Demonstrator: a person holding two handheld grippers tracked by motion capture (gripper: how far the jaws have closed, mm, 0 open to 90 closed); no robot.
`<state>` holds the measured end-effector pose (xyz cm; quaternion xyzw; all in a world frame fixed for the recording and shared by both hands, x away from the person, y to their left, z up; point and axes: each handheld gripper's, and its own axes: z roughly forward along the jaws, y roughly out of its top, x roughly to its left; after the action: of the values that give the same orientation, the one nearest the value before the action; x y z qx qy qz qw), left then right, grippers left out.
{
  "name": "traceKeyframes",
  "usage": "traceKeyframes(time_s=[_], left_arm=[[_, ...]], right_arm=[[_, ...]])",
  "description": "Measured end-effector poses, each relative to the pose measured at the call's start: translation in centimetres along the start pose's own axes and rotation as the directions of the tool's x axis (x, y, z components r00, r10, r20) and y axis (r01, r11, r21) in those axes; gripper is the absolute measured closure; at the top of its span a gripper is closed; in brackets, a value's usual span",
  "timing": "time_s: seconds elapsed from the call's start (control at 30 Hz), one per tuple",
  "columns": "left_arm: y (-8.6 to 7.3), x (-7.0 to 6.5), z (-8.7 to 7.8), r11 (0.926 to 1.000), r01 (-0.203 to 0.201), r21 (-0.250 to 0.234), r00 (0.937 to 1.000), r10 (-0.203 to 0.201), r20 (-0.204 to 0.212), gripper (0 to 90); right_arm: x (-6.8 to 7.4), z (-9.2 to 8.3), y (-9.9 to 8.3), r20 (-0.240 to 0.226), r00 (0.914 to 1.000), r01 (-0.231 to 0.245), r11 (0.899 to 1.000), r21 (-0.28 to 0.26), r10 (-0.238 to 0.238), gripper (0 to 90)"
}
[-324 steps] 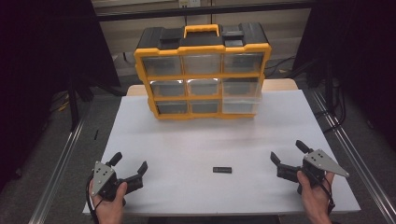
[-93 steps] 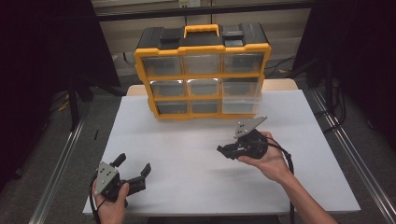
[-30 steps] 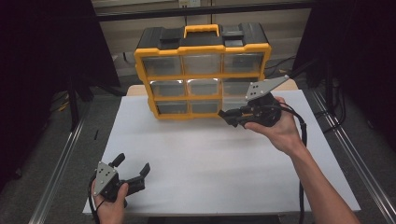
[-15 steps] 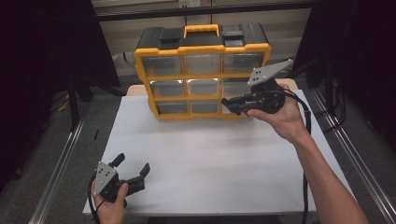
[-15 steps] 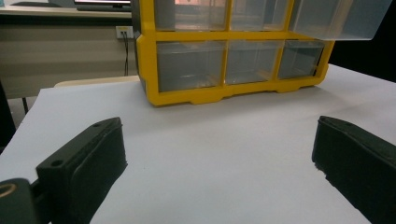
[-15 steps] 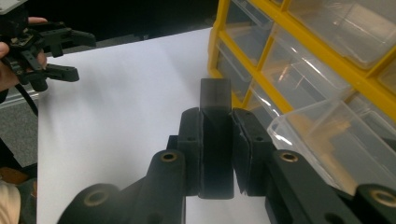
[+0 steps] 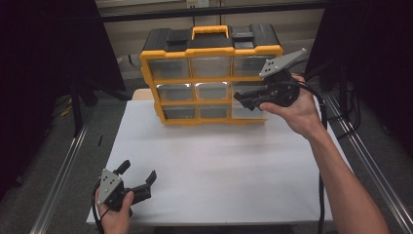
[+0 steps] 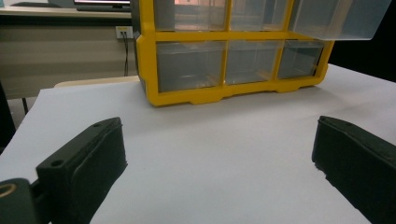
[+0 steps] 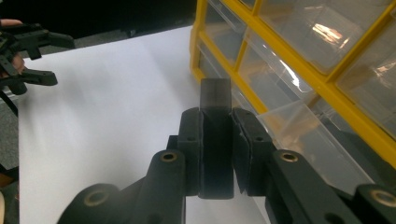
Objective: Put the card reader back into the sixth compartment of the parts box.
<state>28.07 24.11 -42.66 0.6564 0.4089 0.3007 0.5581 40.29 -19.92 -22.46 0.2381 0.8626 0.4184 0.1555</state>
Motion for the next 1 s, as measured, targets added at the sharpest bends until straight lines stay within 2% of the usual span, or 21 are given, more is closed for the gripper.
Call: traceKeyframes(time_s=[0.27,1.0], left_arm=[[0.0,0.0,0.0,1.0000,-0.001,0.000,1.0000,0.001,0.003,2.8],[0.0,0.0,0.0,1.0000,0.000,-0.002,1.0000,0.000,0.008,2.8]], right_arm=[[-1.1,0.1,0.6,0.031,0.9995,0.004,0.999,0.039,-0.006,74.1],[-4.2,1.1,1.9,0.069,0.9970,-0.042,0.992,0.119,0.034,74.1]])
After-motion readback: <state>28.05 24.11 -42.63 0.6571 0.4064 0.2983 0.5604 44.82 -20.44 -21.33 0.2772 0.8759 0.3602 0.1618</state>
